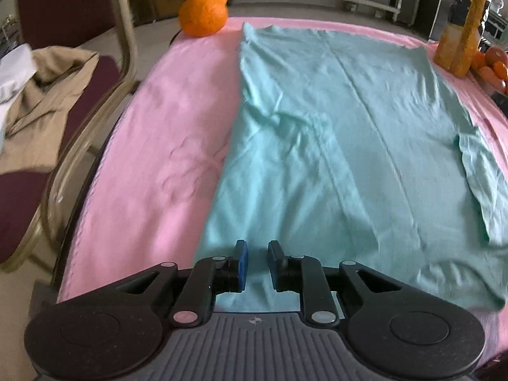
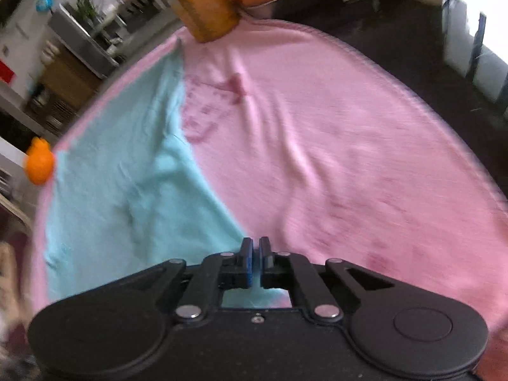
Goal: Fold clothes
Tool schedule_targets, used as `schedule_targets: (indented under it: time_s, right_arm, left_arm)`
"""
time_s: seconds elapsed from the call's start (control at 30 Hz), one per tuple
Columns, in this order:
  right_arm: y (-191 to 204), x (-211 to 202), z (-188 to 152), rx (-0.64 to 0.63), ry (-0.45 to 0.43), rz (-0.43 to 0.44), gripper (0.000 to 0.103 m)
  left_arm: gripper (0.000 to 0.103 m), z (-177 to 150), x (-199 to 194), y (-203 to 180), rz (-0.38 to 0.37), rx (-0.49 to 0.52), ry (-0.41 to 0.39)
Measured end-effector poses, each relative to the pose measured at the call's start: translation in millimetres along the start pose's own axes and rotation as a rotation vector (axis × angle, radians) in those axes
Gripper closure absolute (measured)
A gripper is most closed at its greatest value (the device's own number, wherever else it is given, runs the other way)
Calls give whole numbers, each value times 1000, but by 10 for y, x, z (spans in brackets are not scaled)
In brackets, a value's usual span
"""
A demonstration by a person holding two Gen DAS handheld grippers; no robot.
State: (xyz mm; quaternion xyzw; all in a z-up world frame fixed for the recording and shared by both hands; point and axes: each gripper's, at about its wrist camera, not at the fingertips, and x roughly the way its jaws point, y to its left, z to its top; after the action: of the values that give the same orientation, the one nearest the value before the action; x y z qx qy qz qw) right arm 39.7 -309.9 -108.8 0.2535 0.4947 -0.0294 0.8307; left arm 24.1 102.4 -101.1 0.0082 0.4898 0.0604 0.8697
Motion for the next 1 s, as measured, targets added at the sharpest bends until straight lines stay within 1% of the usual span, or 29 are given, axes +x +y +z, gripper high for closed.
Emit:
schedule_targets:
  time_s: [0.07, 0.1, 0.13, 0.23, 0.27, 0.3, 0.37, 0.43, 0.53, 0.57, 0.6, 0.67, 0.7, 0.77, 0.83, 0.87, 0.93, 1.0]
  right_arm:
    - [-29, -106, -92, -26, -5, -46, 98]
    - [-43, -159, -137, -39, -7, -70, 95]
    - [-54, -206, -166, -44, -20, -71, 94]
    - [-4, -297, -172, -49, -53, 37, 93]
    - [17, -325, -172, -52, -62, 76, 92]
    - [37, -353, -172, -54, -72, 116, 91]
    - [88, -305, -197, -68, -45, 143, 90]
    - [142, -230, -230, -85, -6, 157, 90]
    - [223, -118, -278, -110, 52, 177, 86]
    - [250, -81, -295, -118, 71, 184, 85]
    - [277, -43, -311, -126, 91, 191, 87]
    - [330, 31, -343, -143, 130, 204, 87]
    - [335, 21, -373, -149, 153, 195, 88]
    - [287, -105, -473, -159, 174, 153, 88]
    - [190, -237, -565, -148, 145, 150, 85]
    - [143, -308, -602, -138, 119, 159, 80]
    - [102, -421, -601, -122, 43, 168, 80]
    - [105, -481, -552, -129, -34, 140, 80]
  left_arm:
    - [82, -76, -76, 48, 19, -12, -3]
    - [82, -95, -117, 86, 17, -30, -15]
    - [83, -103, -159, 133, 6, -53, -31]
    - [84, -91, -235, 252, -33, -119, -79]
    - [86, -76, -227, 263, -46, -132, -89]
    - [89, -65, -202, 241, -58, -132, -90]
    - [89, -51, -131, 157, -81, -113, -83]
    - [87, -46, -52, 17, -67, -48, -85]
    - [87, -108, 45, -171, 2, 77, -94]
    - [88, -145, 16, -204, 10, 111, -88]
    - [88, -183, -20, -234, 14, 145, -70]
    - [89, -295, -108, -276, 30, 210, -44]
    - [89, -355, -154, -295, 39, 243, -33]
    - [89, -433, -269, -316, 20, 267, -67]
    - [87, -500, -390, -333, -8, 282, -116]
    - [82, -534, -451, -342, -22, 289, -140]
    - [80, -507, -500, -367, -63, 272, -176]
    - [80, -465, -463, -409, -79, 251, -181]
